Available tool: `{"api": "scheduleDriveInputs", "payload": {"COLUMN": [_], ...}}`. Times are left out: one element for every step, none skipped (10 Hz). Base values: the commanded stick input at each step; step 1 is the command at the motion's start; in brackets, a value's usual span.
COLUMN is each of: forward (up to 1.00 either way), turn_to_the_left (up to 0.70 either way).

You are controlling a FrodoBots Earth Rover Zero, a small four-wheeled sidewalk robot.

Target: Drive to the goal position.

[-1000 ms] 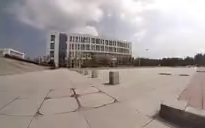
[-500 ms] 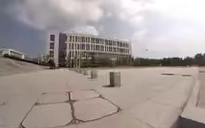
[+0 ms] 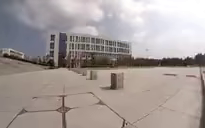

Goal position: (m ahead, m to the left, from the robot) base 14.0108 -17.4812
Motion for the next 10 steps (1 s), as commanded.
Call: {"api": "scheduleDriveInputs", "payload": {"forward": [0.70, 0.70, 0.70, 0.70, 0.70, 0.70, 0.70, 0.70, 0.70, 0.70], "turn_to_the_left": [-0.33, -0.33, -0.33, -0.33, -0.33, -0.33, -0.33, -0.33, -0.33, -0.33]}}
